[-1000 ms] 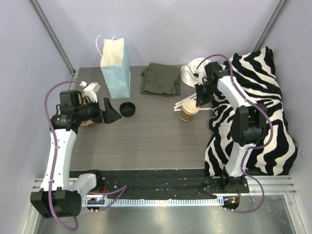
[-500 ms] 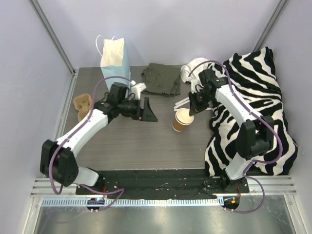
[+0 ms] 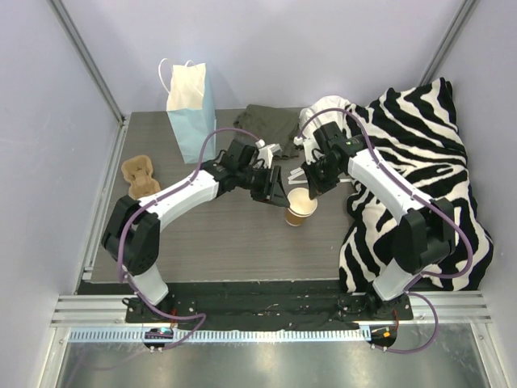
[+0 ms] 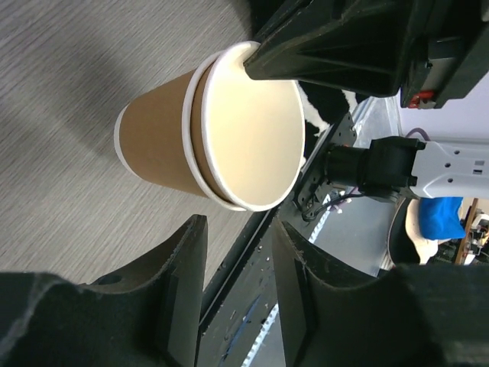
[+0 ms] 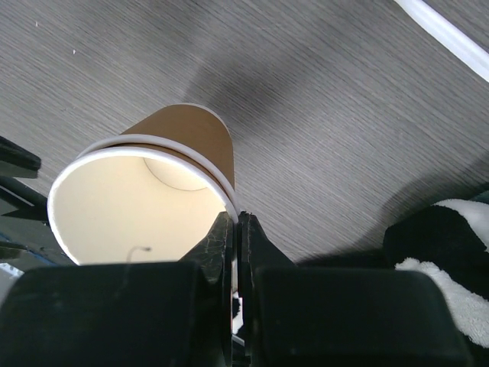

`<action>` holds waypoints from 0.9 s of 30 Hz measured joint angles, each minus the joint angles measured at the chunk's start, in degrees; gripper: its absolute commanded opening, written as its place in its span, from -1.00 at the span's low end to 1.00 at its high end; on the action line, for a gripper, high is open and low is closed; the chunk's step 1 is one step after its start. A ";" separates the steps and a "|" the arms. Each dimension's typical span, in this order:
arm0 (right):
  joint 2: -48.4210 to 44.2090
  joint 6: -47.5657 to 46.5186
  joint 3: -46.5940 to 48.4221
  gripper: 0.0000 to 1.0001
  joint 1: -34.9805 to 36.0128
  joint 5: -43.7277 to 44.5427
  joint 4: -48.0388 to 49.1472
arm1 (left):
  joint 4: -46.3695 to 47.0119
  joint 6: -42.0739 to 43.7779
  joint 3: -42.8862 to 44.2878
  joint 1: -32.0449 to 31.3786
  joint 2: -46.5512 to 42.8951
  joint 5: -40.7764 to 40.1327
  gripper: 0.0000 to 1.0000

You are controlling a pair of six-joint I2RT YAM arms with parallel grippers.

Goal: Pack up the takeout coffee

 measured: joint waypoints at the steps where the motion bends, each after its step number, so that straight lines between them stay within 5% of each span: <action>1: -0.04 -0.02 -0.04 -0.98 0.11 0.17 0.07 | -0.04 -0.04 0.35 -0.28 0.39 -0.37 -0.18; 14: -0.35 -0.26 -0.17 -0.98 1.97 2.27 0.07 | -1.29 0.00 2.99 -1.99 2.78 -3.21 -0.31; 18: -0.35 -0.70 -0.17 -0.98 2.25 2.73 -0.17 | -2.32 0.00 3.43 -2.32 3.74 -4.00 -0.51; 24: -0.35 -0.87 -0.17 -0.36 2.29 2.93 -0.96 | -3.23 -0.28 4.28 -2.40 4.48 -4.28 -0.98; 27: -0.59 -0.72 -0.17 -0.09 2.54 1.84 -1.29 | -4.04 0.00 4.28 -2.51 4.59 -4.42 -1.00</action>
